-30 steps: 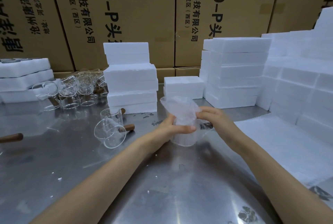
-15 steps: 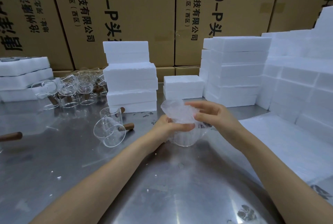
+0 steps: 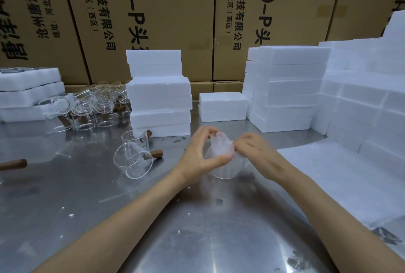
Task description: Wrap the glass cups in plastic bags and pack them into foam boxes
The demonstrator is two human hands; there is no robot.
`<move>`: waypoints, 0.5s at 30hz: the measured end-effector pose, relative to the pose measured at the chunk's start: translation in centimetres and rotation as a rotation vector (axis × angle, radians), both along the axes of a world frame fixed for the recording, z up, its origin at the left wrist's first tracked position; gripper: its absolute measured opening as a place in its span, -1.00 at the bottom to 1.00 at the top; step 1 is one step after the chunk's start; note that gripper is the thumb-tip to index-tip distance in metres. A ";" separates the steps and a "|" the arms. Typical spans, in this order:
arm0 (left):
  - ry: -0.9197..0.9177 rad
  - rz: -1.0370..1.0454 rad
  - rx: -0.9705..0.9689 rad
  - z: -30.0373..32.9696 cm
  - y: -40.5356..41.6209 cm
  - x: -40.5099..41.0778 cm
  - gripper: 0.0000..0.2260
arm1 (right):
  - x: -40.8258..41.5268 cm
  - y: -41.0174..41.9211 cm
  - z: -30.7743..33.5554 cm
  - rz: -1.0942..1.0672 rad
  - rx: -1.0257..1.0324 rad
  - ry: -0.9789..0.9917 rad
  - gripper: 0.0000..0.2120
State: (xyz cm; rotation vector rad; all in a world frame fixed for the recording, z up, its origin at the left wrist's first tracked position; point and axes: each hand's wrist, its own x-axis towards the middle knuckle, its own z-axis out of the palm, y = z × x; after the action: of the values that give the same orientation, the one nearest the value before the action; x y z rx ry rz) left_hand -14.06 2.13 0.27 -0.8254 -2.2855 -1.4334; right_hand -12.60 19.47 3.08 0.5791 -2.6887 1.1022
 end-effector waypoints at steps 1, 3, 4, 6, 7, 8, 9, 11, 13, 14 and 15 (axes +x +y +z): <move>0.126 0.052 -0.017 0.2 -0.1 0.1 -0.55 | 0.0 -0.1 -0.2 -0.016 0.040 0.026 -0.54; 0.350 0.112 -0.096 0.5 -0.3 0.3 -0.63 | -0.2 -0.3 -0.5 -0.038 0.118 0.076 -0.58; 0.425 0.124 -0.140 0.6 -0.4 0.4 -0.65 | -0.3 -0.4 -0.6 -0.037 0.165 0.112 -0.59; 0.518 0.130 -0.208 0.6 -0.4 0.6 -0.68 | -0.5 -0.5 -0.9 -0.034 0.250 0.170 -0.59; 0.545 0.130 -0.231 0.6 -0.4 0.7 -0.69 | -0.5 -0.5 -1.0 -0.035 0.249 0.179 -0.63; 0.563 0.132 -0.252 0.6 -0.3 0.7 -0.69 | -0.6 -0.5 -1.1 -0.035 0.220 0.173 -0.68; 0.574 0.134 -0.276 0.7 -0.2 0.7 -0.69 | -0.6 -0.5 -1.1 -0.034 0.175 0.155 -0.70; 0.596 0.136 -0.337 0.7 -0.2 0.5 -0.69 | -0.7 -0.6 -1.3 -0.019 0.079 0.128 -0.62; 0.579 0.135 -0.437 0.7 -0.4 0.2 -0.64 | -0.6 -0.6 -1.2 -0.007 -0.059 0.128 -0.58; 0.538 0.134 -0.505 0.7 -0.4 0.1 -0.58 | -0.5 -0.6 -1.1 -0.006 -0.153 0.129 -0.61; 0.487 0.133 -0.567 0.7 -0.3 0.0 -0.53 | -0.5 -0.5 -0.9 -0.007 -0.251 0.125 -0.63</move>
State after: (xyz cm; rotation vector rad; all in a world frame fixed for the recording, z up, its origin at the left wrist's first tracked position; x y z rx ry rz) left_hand -14.11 1.81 0.96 -1.0131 -2.2992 -0.4418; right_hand -13.07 18.93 2.15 0.5723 -2.3964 1.3280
